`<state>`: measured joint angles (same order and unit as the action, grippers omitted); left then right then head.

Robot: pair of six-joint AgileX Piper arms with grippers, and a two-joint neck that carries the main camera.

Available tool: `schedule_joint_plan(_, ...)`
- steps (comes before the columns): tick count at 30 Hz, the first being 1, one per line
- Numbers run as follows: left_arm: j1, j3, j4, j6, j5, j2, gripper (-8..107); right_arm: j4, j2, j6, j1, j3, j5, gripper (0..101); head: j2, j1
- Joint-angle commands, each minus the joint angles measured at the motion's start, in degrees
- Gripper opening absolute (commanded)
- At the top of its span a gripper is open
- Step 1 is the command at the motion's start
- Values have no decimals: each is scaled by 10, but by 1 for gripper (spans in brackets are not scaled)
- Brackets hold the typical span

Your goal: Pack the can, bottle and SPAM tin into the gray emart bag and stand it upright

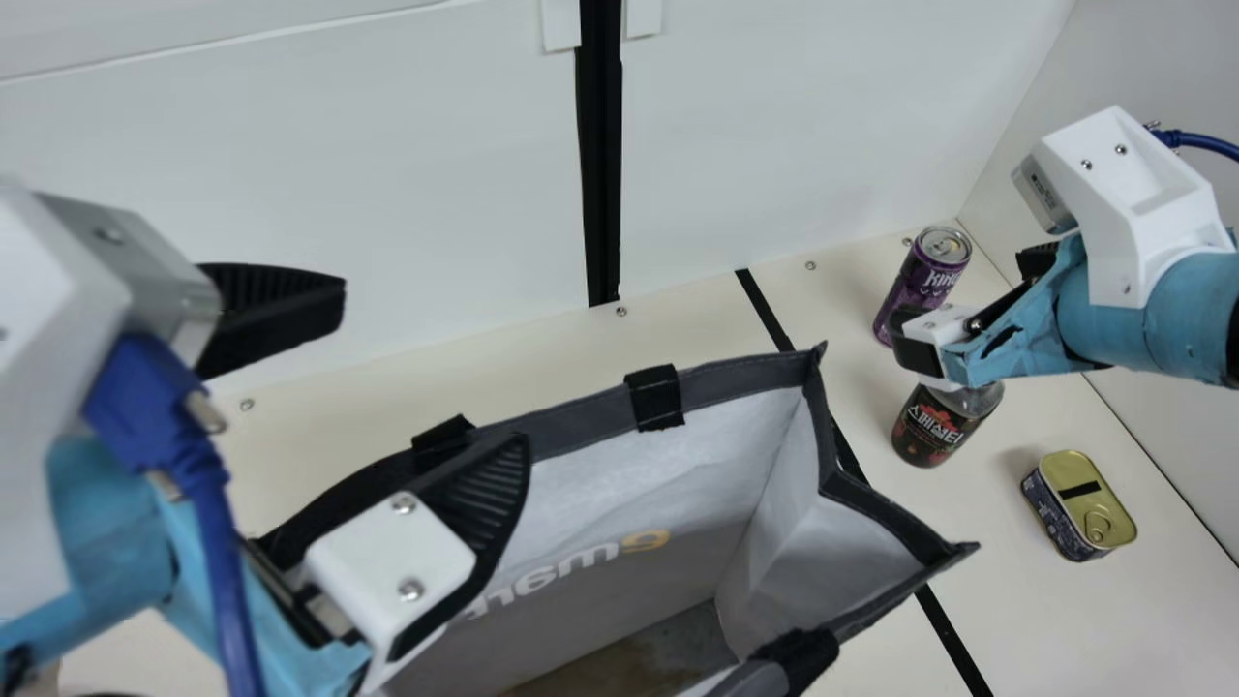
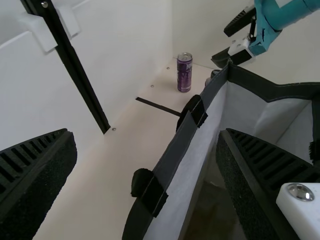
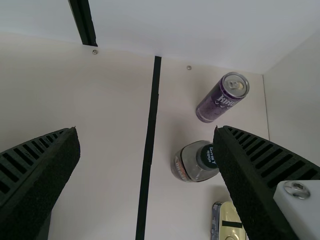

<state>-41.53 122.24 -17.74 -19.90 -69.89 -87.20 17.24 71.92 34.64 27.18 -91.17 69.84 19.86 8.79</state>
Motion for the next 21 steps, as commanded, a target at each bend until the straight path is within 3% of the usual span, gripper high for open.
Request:
schedule_joint_plan(1,-1,1,-10,-4,0,-6,90,0,0,0,0,0,0,95,1,12)
schedule_joint_plan(21,7,-34,-88,-38,0,-56,90,0,0,0,0,0,0,95,1,12)
